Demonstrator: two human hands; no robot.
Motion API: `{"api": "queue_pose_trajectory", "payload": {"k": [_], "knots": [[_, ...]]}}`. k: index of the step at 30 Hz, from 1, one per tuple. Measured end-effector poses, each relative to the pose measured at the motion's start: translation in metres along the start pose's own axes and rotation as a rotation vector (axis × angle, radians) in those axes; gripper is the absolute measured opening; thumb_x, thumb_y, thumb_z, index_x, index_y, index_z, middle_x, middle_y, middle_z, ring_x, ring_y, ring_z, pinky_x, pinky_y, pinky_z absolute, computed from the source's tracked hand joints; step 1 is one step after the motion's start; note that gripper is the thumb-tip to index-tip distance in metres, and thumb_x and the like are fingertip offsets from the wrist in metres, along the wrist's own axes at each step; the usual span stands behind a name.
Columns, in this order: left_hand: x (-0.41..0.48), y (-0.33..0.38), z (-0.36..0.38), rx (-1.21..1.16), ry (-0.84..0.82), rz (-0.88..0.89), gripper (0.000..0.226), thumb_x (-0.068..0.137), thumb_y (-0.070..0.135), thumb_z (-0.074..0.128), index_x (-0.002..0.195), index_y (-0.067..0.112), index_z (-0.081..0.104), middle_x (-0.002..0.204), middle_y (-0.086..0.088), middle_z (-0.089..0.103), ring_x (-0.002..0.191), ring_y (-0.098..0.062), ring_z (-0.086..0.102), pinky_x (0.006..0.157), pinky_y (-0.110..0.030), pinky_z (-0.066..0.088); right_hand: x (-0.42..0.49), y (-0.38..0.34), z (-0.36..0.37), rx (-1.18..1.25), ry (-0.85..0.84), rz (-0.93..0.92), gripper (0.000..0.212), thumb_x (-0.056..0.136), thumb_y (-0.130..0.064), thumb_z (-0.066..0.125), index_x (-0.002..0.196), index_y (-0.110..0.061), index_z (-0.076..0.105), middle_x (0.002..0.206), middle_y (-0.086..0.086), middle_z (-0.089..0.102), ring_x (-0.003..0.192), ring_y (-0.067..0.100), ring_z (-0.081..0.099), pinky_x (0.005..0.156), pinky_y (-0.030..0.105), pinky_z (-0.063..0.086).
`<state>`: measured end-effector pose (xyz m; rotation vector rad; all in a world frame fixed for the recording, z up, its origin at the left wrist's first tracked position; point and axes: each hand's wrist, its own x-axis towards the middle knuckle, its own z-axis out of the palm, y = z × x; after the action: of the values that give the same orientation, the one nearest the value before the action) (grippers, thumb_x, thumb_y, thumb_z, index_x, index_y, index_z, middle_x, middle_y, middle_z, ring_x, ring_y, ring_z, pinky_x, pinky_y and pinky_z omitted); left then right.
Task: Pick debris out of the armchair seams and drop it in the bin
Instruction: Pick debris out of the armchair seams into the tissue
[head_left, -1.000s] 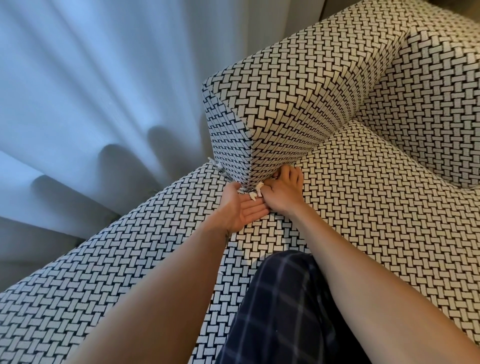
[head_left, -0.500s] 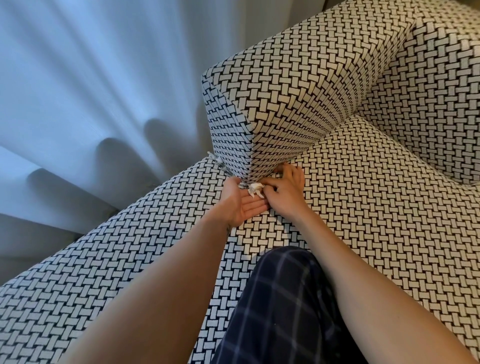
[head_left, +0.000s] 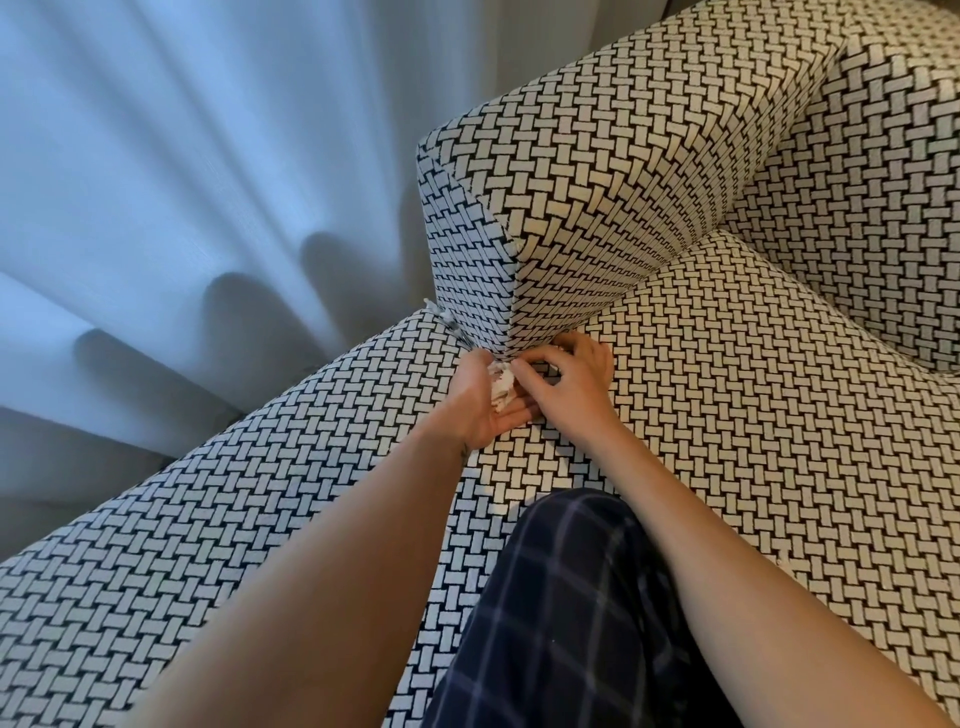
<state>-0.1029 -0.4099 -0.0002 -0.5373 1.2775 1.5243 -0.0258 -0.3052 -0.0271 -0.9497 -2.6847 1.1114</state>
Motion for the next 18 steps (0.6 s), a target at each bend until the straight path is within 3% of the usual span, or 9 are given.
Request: {"api": "queue_pose_trajectory", "payload": {"k": [3, 7, 12, 15, 18], "knots": [[0.002, 0.001, -0.001, -0.012, 0.008, -0.005, 0.05, 0.103, 0.037, 0.032, 0.112, 0.004, 0.068, 0.082, -0.013, 0.077, 0.071, -0.022, 0.074, 0.065, -0.035, 0.06, -0.002, -0.005, -0.001, -0.029, -0.047, 0.005, 0.018, 0.087, -0.059, 0.065, 0.101, -0.048, 0.071, 0.151, 0.002, 0.033, 0.144, 0.024, 0.013, 0.121, 0.052, 0.009], [-0.001, 0.0, -0.001, -0.001, 0.0, 0.006, 0.043, 0.102, 0.03, 0.033, 0.108, 0.004, 0.067, 0.086, -0.01, 0.076, 0.075, -0.02, 0.073, 0.064, -0.032, 0.059, -0.006, -0.008, -0.002, 0.048, -0.053, 0.008, 0.015, 0.081, -0.058, 0.073, 0.094, -0.051, 0.072, 0.152, 0.002, 0.033, 0.145, 0.024, 0.012, 0.121, 0.056, 0.009], [-0.007, 0.0, 0.0, -0.045, -0.031, 0.023, 0.042, 0.097, 0.017, 0.037, 0.123, -0.006, 0.06, 0.111, -0.02, 0.073, 0.075, -0.023, 0.069, 0.053, -0.028, 0.058, -0.013, -0.008, -0.008, 0.151, -0.078, 0.034, 0.018, 0.081, -0.052, 0.077, 0.096, -0.045, 0.071, 0.154, -0.004, 0.031, 0.145, 0.018, 0.011, 0.119, 0.048, 0.011], [-0.01, -0.001, -0.004, -0.081, -0.08, -0.003, 0.03, 0.093, 0.016, 0.036, 0.094, -0.001, 0.06, 0.076, -0.013, 0.07, 0.052, -0.017, 0.056, 0.04, -0.021, 0.045, -0.013, -0.005, -0.009, 0.18, -0.039, 0.044, 0.013, 0.091, -0.049, 0.067, 0.097, -0.038, 0.07, 0.151, -0.005, 0.038, 0.145, 0.013, 0.016, 0.118, 0.043, 0.012], [-0.012, -0.001, -0.006, -0.148, -0.09, -0.01, 0.034, 0.095, 0.014, 0.032, 0.086, 0.001, 0.061, 0.065, -0.009, 0.068, 0.044, -0.017, 0.061, 0.034, -0.019, 0.043, -0.009, -0.002, -0.005, 0.107, 0.038, 0.017, 0.017, 0.098, -0.04, 0.058, 0.108, -0.032, 0.069, 0.143, -0.002, 0.047, 0.142, 0.02, 0.027, 0.111, 0.032, 0.014]]}}
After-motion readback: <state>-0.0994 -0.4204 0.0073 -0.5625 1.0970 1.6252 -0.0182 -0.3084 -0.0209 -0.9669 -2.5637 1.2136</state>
